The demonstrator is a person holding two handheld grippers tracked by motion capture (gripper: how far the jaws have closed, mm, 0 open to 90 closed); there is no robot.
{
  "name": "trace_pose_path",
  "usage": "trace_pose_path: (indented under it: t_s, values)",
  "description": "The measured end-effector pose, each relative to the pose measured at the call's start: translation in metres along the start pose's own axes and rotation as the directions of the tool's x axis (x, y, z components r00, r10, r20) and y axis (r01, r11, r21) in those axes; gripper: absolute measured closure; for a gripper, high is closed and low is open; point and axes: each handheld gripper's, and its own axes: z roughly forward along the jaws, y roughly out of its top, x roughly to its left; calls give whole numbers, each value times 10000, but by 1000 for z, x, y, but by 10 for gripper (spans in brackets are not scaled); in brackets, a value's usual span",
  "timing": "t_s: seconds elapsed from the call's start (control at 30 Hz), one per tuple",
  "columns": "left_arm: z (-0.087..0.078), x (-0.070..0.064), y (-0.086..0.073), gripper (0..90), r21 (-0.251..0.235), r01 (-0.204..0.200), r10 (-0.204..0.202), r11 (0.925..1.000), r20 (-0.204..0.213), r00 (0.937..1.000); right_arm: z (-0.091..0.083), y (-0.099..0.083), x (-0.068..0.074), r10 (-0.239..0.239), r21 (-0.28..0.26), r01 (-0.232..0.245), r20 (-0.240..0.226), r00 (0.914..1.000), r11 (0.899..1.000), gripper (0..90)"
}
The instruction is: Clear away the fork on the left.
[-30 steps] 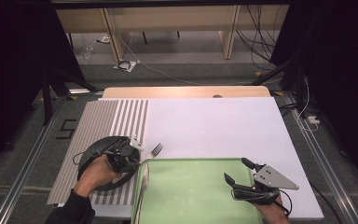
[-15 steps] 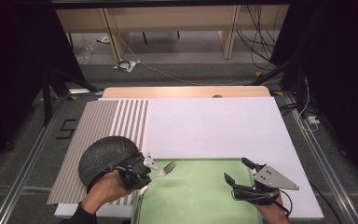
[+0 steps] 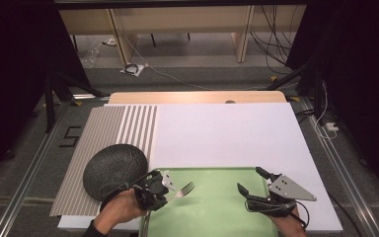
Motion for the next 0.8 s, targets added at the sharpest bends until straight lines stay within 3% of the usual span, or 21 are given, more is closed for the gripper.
trace_pose_path:
  t_s: [0.53, 0.63, 0.8]
  values:
    - [10, -26, 10, 839, 177, -497, 486, 9986, 559, 9973, 0, 0, 0, 37, 17, -37, -2, 10000, 10000, 211]
    - [12, -31, 12, 839, 132, -584, 570, 9982, 921, 9941, 0, 0, 0, 49, 6, -49, -4, 10000, 10000, 211]
    - [17, -41, 15, 839, 371, -930, 888, 9950, 1026, 9907, 0, 0, 0, 31, 41, -31, -10, 10000, 10000, 211]
